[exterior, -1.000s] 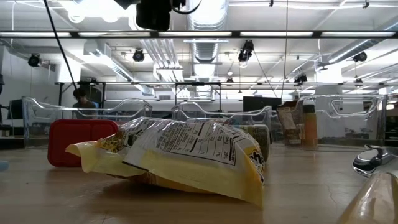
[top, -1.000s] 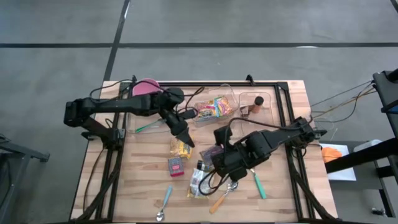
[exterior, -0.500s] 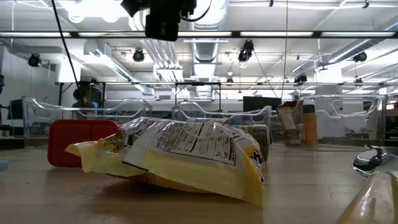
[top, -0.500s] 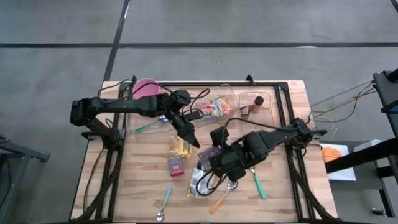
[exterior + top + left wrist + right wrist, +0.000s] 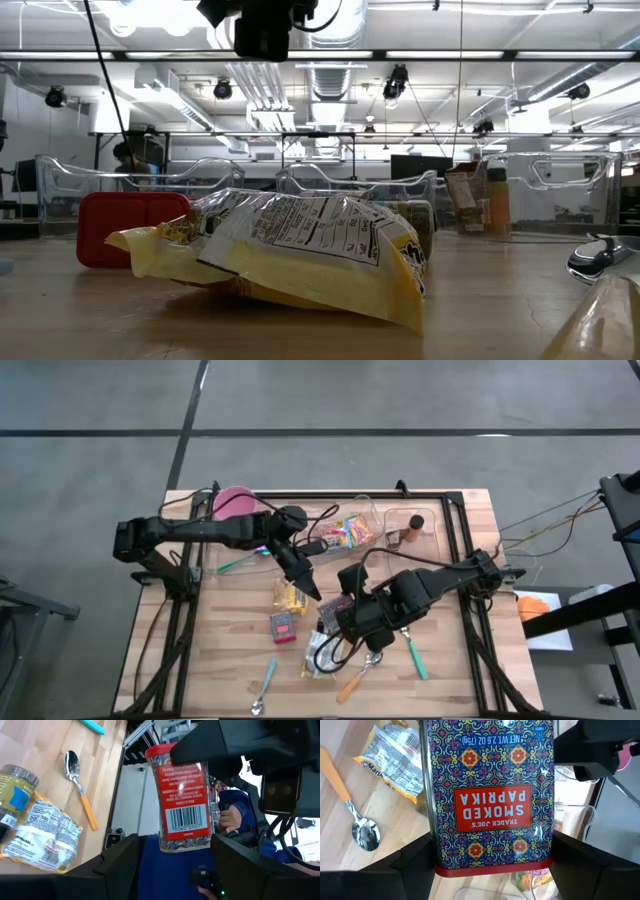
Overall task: Pick & Place Food Item
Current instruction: Put the red seasoning can into the right transparent bin
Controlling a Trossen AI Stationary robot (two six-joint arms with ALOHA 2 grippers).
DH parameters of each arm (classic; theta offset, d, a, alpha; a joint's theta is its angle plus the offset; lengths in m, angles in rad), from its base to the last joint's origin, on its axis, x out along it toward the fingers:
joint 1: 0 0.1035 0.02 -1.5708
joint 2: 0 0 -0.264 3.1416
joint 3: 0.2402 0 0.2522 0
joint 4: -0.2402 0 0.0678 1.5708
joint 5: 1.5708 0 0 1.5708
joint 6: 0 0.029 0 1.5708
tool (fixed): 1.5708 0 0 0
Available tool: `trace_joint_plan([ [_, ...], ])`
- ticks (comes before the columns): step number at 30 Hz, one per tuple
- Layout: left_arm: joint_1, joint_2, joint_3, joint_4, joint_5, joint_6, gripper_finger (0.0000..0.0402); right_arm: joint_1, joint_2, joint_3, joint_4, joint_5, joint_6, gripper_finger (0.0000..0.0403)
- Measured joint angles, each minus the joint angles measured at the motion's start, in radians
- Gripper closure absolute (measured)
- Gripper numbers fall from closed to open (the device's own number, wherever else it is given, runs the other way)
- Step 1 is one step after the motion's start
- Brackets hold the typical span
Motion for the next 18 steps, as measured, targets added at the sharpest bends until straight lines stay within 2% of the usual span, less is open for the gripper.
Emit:
trace_joint_plan([
  [10,0.0,0.0,0.0,0.032,-0.013,-0.019,0.0146,0.0,0.0,0.0,-0.001,-0.001,0.029,0.0097],
  [15,0.0,0.0,0.001,0.085,-0.005,0.068,0.0146,0.0,0.0,0.0,-0.002,-0.002,0.037,0.0097],
  [18,-0.001,0.0,0.0,0.149,0.042,0.061,0.0146,0.0,0.0,-0.001,-0.002,-0.004,0.04,0.0097],
])
